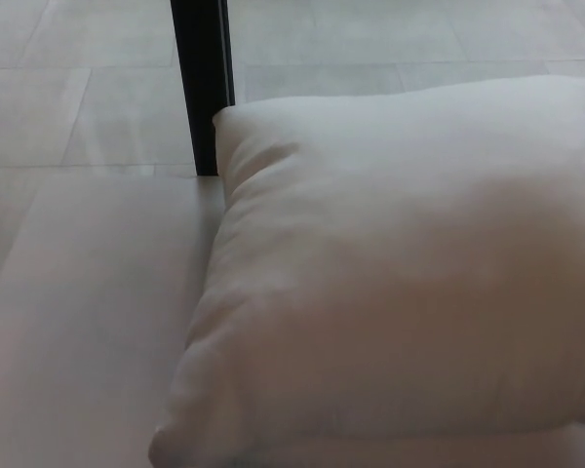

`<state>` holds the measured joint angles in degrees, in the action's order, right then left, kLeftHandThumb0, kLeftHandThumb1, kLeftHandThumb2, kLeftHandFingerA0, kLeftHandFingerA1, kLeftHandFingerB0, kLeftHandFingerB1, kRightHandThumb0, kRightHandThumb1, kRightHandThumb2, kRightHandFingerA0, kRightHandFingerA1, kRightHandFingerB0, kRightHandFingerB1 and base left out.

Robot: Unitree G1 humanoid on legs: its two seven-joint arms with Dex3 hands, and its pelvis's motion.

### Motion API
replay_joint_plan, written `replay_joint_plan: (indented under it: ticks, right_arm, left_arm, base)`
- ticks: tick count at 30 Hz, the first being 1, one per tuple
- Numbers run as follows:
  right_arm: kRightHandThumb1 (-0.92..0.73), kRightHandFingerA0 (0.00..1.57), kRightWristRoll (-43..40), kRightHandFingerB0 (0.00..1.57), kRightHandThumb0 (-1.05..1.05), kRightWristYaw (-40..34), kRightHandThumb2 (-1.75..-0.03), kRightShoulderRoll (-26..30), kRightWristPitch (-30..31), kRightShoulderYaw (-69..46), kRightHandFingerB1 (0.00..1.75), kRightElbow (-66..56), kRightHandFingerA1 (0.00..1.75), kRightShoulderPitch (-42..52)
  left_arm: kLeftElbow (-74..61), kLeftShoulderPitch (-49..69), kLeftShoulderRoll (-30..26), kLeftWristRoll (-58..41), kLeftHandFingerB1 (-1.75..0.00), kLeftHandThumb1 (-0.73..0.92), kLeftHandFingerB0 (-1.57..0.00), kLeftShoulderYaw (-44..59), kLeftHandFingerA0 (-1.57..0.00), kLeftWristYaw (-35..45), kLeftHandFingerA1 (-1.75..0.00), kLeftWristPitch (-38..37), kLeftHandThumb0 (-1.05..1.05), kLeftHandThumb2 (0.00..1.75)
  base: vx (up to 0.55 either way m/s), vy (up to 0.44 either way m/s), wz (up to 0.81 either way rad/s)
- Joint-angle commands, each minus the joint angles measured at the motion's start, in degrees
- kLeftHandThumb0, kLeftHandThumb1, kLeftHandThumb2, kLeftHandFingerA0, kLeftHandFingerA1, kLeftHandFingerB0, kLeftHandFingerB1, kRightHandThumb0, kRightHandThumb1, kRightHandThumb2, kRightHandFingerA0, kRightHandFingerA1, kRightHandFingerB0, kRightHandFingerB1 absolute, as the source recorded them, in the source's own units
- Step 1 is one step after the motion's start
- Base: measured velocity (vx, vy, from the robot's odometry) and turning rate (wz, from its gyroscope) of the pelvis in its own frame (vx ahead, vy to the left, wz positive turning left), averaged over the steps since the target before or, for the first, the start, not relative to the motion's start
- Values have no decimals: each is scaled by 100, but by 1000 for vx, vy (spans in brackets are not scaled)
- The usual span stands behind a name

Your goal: The robot uses its left hand to press on the left side of the pillow kept in the middle of the desk and uses its right hand to lift up and the right side of the pillow and turn it over

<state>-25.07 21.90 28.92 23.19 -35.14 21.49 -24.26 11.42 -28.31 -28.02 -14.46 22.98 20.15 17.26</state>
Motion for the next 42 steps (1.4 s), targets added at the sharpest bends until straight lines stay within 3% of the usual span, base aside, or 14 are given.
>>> replay_joint_plan:
  ticks: [1,3,5,6,7,10,17,19,25,26,30,31,39,42]
  right_arm:
    - [-88,3,132,2,-91,-230,-69,-353,1233,1324,23,-1065,42,-203]
    - [-67,5,172,7,-87,-244,-110,-372,1230,1381,19,-1033,42,-159]
    - [-88,5,219,5,-90,-298,-67,-427,1248,1463,24,-981,44,-130]
    - [-68,0,233,4,-85,-307,-112,-428,1246,1505,21,-994,42,-104]
    - [-68,0,268,3,-85,-293,-112,-418,1233,1560,20,-986,42,-85]
    - [-88,6,274,8,-89,-316,-66,-389,1329,1657,23,-879,42,-110]
    - [-68,7,289,0,-88,-470,-111,-512,1407,1840,30,-627,52,-193]
    - [-70,13,288,0,-89,-531,-112,-555,1418,1892,34,-667,55,-156]
    - [-71,10,320,10,-98,-742,-91,-808,1373,2089,28,-642,51,-165]
    - [-71,12,330,9,-97,-744,-92,-851,1348,2136,26,-640,53,-159]
    - [-39,5,299,0,-38,-835,-105,-1108,1379,2299,49,-731,53,-179]
    - [-92,20,299,14,-92,-863,-68,-1163,1392,2346,26,-784,48,-176]
    - [-67,13,203,6,-94,-846,-107,-1611,1603,2729,38,-1019,54,-308]
    - [-87,18,236,12,-98,-778,-67,-1659,1652,2921,27,-1148,50,-319]
  left_arm:
    - [-1513,-217,451,347,-28,83,-9,-1564,-24,-678,-47,2797,-83,66]
    - [-1595,-136,520,387,-30,85,-12,-1706,-26,-689,-49,2833,-82,66]
    - [-1570,25,651,384,-38,67,-4,-1867,-25,-658,-57,2784,-85,104]
    - [-1585,76,710,370,-39,67,-4,-1905,-23,-678,-57,2794,-85,104]
    - [-1589,120,746,385,-30,86,-14,-1971,-27,-685,-48,2812,-84,66]
    - [-1523,214,888,306,-50,42,0,-2090,-3,-681,-52,2927,-40,105]
    - [-1369,399,1228,428,-50,44,0,-2485,-3,-792,-51,2896,-39,106]
    - [-1345,387,1284,507,-30,86,-11,-2643,-24,-838,-44,2943,-82,66]
    - [-1072,209,1502,653,-50,37,0,-3192,-4,-882,-52,3238,-40,103]
    - [-927,119,1518,651,-30,70,-6,-3313,-13,-796,-52,3330,-97,101]
    - [-792,127,1617,700,-26,85,-4,-3785,-9,-714,-50,3647,-102,71]
    - [-727,221,1710,679,-17,73,-9,-3765,0,-767,-31,3522,-101,116]
    - [14,220,2572,395,-11,73,0,-3625,-35,-891,-66,3710,-95,119]
    - [33,280,2739,275,-5,83,0,-3568,-32,-797,-65,3609,-105,122]
  base:
    - [0,0,0]
    - [0,0,0]
    - [0,0,0]
    - [0,0,0]
    - [0,0,0]
    - [0,0,0]
    - [0,0,0]
    - [0,0,0]
    - [0,0,0]
    - [0,0,0]
    - [0,0,0]
    - [0,0,0]
    - [0,0,0]
    - [0,0,0]
